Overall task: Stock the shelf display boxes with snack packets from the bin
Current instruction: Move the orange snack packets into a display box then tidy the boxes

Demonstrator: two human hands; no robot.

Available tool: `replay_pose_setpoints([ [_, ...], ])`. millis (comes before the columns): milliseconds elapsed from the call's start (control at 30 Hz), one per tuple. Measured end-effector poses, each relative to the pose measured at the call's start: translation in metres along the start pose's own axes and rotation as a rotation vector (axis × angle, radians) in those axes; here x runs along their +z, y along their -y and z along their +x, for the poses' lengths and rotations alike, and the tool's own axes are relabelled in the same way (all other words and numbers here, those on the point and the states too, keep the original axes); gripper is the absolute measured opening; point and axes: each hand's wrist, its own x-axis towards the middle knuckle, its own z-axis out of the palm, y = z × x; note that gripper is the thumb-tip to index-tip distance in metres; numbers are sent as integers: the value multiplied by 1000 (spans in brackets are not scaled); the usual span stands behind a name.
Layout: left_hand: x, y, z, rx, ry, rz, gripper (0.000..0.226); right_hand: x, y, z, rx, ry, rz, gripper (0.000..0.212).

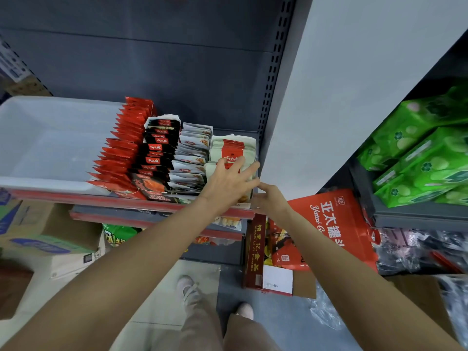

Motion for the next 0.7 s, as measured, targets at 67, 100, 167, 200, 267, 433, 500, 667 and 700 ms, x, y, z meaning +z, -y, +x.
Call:
replay_pose_setpoints([
  [67, 0, -2, -2, -27, -22, -16, 54, 2, 4, -2, -13, -26, -64, 48],
  [100, 0, -3, -3, -44, -32, -25, 55, 2, 5, -3, -15, -30, -82, 50],
  [167, -1, -3, -4, -87, -51, -40, 56, 3, 6, -3, -18, -32, -103, 53],
  [200, -2, -3, -4, -106, -57, -45, 58, 3, 6, -3, -16, -33, -104, 54],
  [267, -2, -2, -4, -123, -59, -51, 60, 3, 6, -2, -3, -37, -97, 56],
  [433, -4, -3, 5, -147, -6, -94, 63, 3, 1, -2, 18, -14, -35, 60],
  [500, -5, -6, 9, -168, 4, -86, 65, 3, 2, -2, 16, -11, -20, 60],
  [667, 1, -8, 10, -160, -36, -64, 62, 2, 4, -2, 14, -19, -52, 59],
  [700, 2, -8, 9, -160, -59, -69, 61, 3, 5, -3, 10, -24, -74, 58],
])
